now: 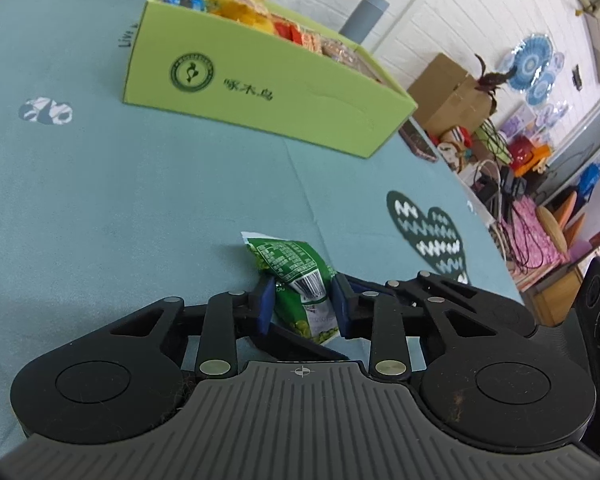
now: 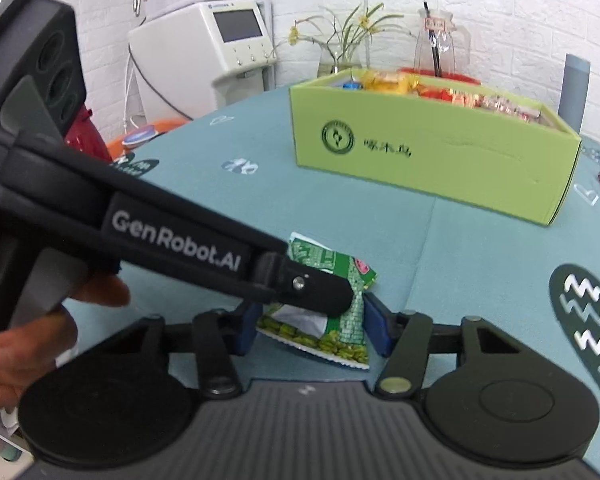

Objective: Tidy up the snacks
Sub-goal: 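Carry the green pea snack bag into the lime-green box and release it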

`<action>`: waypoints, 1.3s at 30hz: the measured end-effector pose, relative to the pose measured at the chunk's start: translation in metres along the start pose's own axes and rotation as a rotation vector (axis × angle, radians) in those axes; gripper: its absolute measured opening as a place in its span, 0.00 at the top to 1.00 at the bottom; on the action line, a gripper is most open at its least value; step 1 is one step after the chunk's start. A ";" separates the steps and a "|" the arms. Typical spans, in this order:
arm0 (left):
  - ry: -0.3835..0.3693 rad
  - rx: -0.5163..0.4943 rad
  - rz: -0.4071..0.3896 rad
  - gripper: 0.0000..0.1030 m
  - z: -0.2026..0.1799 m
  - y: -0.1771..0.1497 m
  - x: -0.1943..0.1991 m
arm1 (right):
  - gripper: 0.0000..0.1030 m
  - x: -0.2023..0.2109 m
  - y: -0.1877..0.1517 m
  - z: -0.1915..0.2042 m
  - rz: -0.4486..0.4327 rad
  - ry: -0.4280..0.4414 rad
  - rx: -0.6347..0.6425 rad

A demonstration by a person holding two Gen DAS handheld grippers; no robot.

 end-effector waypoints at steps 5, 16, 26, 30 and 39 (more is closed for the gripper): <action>-0.032 -0.022 -0.074 0.94 -0.016 0.044 0.006 | 0.41 0.003 0.039 -0.016 -0.093 -0.025 0.026; -0.016 -0.118 -0.199 0.94 -0.041 0.203 -0.058 | 0.40 -0.071 0.161 -0.104 -0.211 -0.097 0.055; 0.040 -0.110 -0.156 0.74 0.002 0.222 -0.128 | 0.23 -0.140 0.150 -0.143 -0.124 -0.040 -0.014; 0.006 -0.109 -0.231 0.60 -0.013 0.224 -0.095 | 0.11 -0.107 0.158 -0.138 -0.216 -0.080 -0.008; 0.117 -0.104 -0.342 0.29 -0.040 0.142 0.005 | 0.10 -0.001 0.090 -0.092 -0.243 -0.157 -0.041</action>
Point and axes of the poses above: each gripper's, at about its wrist camera, not at the fingertips, and x roughly against the way its jaws point, z to its left, y to its top, the point moved 4 cm from there along -x, roughly the way its jaws point, and after that the axes turned 4 degrees about -z, right-handed, at the moved point
